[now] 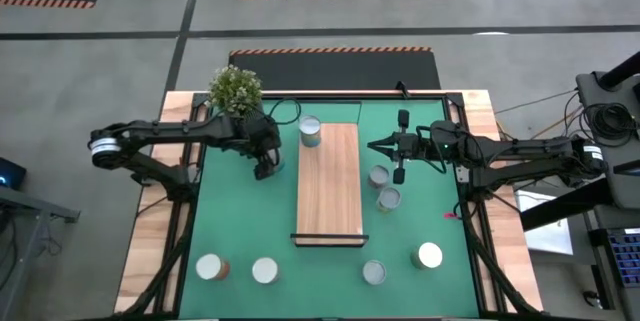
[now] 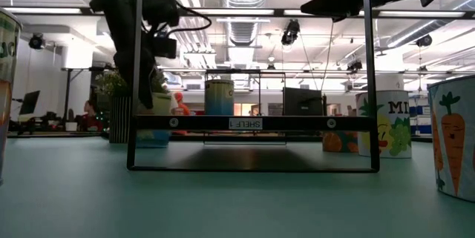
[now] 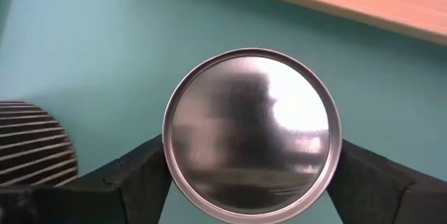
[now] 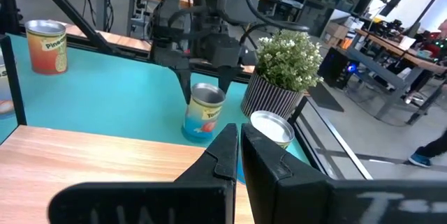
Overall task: Pick and place cans onto a shelf
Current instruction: Put the canned tomatoes on the shelf
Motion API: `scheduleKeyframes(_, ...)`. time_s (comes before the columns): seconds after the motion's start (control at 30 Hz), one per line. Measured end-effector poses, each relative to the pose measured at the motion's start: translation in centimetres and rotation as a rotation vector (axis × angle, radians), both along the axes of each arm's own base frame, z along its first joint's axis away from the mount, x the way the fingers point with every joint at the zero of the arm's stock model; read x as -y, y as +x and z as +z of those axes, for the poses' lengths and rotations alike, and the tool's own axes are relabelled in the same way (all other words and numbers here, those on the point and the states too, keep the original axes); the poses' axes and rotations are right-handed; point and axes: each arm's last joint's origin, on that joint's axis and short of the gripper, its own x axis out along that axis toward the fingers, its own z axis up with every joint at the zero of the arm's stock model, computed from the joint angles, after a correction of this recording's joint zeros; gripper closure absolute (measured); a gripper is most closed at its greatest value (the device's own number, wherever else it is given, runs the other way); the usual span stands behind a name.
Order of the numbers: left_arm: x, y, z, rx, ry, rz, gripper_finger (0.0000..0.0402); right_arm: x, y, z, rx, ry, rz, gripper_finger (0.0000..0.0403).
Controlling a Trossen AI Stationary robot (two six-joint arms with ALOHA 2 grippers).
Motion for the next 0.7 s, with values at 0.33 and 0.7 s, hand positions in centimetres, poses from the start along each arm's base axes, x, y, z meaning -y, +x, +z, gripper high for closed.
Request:
scheduleKeyframes(0.33, 2.0, 1.5, 6.8, 0.090, -0.011, -0.028, 0.0106, 0.0, 0.0, 0.0, 0.000, 0.004, -0.008, 0.0394)
scheduleKeyframes(0.7, 4.2, 3.9, 12.0, 0.363, -0.019, -0.049, 0.0096, -0.1, -0.7, 0.4, 0.006, 0.015, -0.010, 0.0394)
